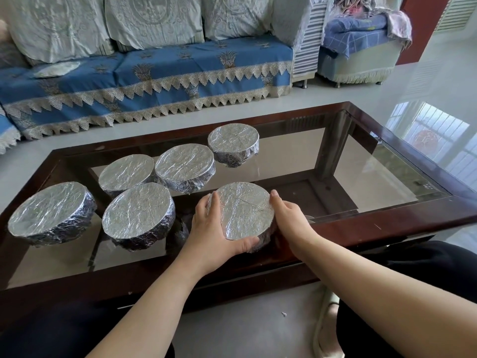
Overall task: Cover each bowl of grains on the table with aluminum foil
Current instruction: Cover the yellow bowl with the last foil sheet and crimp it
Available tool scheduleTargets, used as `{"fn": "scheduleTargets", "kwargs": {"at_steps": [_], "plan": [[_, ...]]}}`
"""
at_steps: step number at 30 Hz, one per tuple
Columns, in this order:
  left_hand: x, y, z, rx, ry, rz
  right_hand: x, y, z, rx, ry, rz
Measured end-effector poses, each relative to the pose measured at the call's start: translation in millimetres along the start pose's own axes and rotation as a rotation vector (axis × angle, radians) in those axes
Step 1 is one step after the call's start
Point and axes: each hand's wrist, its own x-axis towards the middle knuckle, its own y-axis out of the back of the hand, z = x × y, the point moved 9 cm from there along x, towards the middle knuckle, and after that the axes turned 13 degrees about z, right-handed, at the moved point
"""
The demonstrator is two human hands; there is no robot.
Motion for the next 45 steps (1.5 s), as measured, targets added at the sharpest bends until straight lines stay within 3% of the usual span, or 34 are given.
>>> {"fn": "scheduleTargets", "kwargs": {"at_steps": [4, 7, 10, 13, 17, 25, 35, 40, 45], "plan": [[0, 0, 2, 0.001, 0.018, -0.016, 23, 22, -22, -0.225, 0.067, 0.046], [0, 0, 5, 0.020, 0.019, -0.022, 26, 29, -48, -0.309, 0.224, 0.078], [0, 0, 9, 0.029, 0.016, -0.023, -1, 0, -67, -0.120, 0.360, -0.132], [-1, 0, 11, 0.030, 0.020, -0.017, -9, -18, -64, -0.157, 0.383, -0.209], [-2, 1, 12, 0.019, 0.014, -0.010, -3, -17, -62, -0.084, 0.322, -0.163], [-1, 1, 13, 0.023, 0.003, -0.011, 2, -18, -38, 0.262, -0.103, -0.061], [0, 1, 12, 0.015, -0.020, 0.041, 3, -21, -30, 0.517, -0.356, -0.190], [-7, 3, 19, 0.030, -0.036, 0.105, 6, -11, -28, 0.584, -0.294, -0.106], [-10, 1, 21, 0.130, -0.032, 0.193, 5, 18, -20, 0.315, -0.012, 0.140]]}}
